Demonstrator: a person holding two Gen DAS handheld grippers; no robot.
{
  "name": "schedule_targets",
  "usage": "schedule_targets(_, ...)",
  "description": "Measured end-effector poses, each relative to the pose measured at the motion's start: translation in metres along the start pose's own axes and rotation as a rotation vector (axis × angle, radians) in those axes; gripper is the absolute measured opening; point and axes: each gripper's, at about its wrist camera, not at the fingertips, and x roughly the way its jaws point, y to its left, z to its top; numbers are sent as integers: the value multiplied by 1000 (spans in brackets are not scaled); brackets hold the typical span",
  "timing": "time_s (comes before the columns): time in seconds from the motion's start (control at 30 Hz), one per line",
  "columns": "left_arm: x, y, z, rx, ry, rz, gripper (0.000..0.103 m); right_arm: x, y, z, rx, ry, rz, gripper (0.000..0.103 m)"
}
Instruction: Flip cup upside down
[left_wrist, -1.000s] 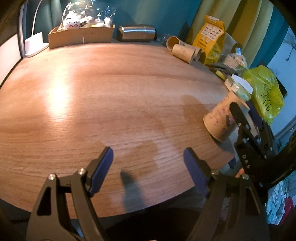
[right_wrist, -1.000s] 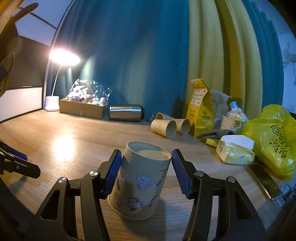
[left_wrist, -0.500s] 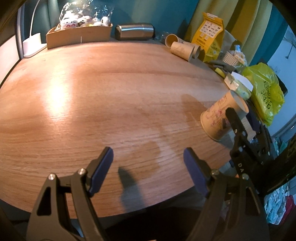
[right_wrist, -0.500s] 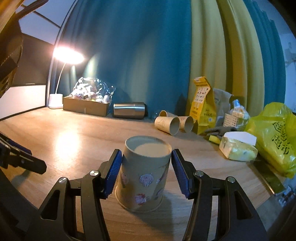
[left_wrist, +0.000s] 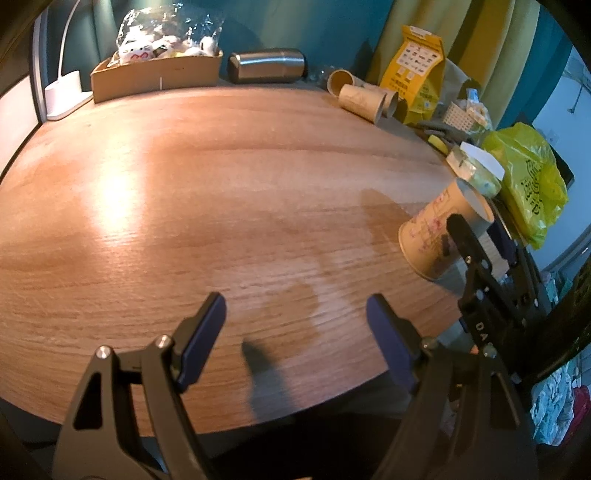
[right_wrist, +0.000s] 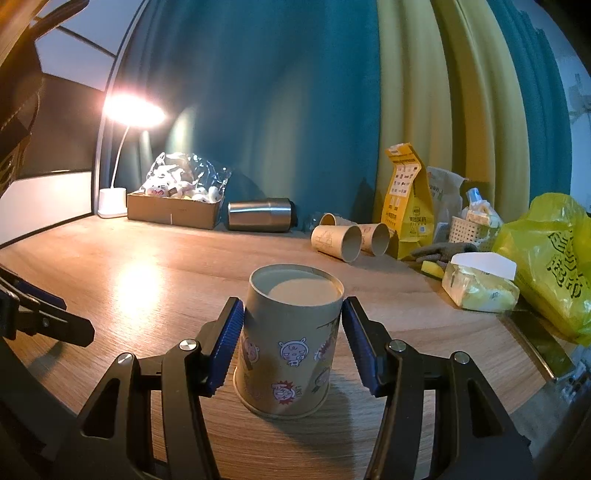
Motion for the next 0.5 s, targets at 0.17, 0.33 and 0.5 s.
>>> schedule_targets(0.17, -5, -2, 3, -8, -19, 0, 80, -2, 0, 6, 19, 9, 6, 78)
schedule_targets(0.33, -21, -8, 9, -3, -75, 0, 80, -9, -10, 29, 90, 37, 29, 78)
schedule_targets(0.5, -46, -20, 16, 24, -165, 11, 80, -21, -23, 58, 144, 72, 30, 78)
